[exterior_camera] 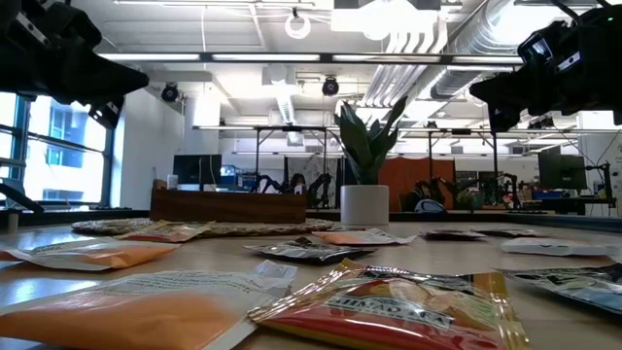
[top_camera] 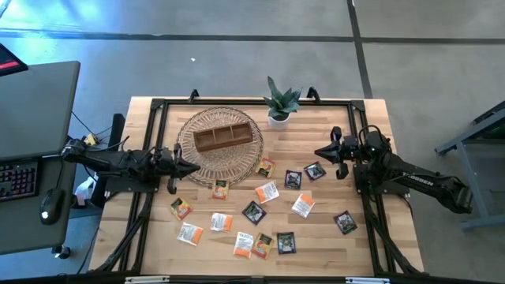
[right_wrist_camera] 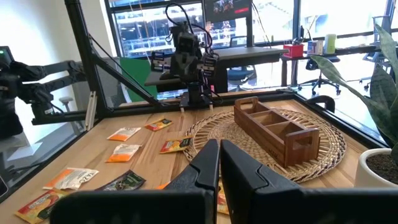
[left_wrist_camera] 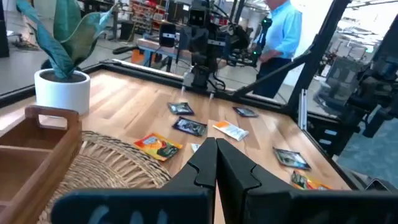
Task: Pick & Place Tea
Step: Put the yellow tea bag into the middle section of the wooden organizer
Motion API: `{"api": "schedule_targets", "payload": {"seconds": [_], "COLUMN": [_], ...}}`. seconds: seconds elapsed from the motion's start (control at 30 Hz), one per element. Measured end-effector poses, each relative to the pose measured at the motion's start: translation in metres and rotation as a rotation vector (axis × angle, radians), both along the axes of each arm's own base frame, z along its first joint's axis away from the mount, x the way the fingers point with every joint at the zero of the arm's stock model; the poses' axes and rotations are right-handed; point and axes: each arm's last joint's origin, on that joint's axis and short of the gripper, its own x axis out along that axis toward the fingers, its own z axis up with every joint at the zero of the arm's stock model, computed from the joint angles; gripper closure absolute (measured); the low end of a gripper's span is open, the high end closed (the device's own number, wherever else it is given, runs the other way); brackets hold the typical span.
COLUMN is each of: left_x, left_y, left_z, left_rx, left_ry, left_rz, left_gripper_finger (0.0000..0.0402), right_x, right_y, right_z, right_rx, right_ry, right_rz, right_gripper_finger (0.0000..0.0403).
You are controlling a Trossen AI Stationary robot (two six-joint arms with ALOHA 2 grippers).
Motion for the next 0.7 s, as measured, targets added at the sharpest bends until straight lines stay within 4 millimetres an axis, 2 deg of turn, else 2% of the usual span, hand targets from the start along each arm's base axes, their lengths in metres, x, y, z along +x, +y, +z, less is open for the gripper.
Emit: {"api": "schedule_targets", "payload": {"seconds": [0.17, 0.27, 0.4, 0.57, 0.7], "left_x": [0.004, 0.007, 0.011, 0.018, 0.023], "left_y": [-0.002, -0.003, -0.003, -0.005, -0.006], "left_z": [-0.004, -0.002, -0.008, -0.017, -0.026], "left_rx": [0.017, 0.018, 0.081, 0.077, 0.007], "left_ry": [0.04, 0.03, 0.096, 0.194, 0.272], "left_rz": [-0.035, -0.056, -0.019, -0.005, 0.027], "left_gripper_finger": [0.0397, 0.0379, 0.0333, 0.0266, 0.0232], "right_x": [0.0, 0.0, 0.0, 0.0, 0.0], "right_y": [0.0, 0.0, 0.0, 0.0, 0.0], "right_z": [0.0, 0.0, 0.0, 0.0, 0.0], "right_rx": [0.0, 0.0, 0.0, -0.001, -0.116], "right_ry": [0.0, 0.0, 0.0, 0.0, -0.001], "right_rz": [0.0, 0.0, 0.0, 0.0, -0.016], "right_gripper_finger": [0.0391, 0.0391, 0.0391, 0.0391, 0.0391]}}
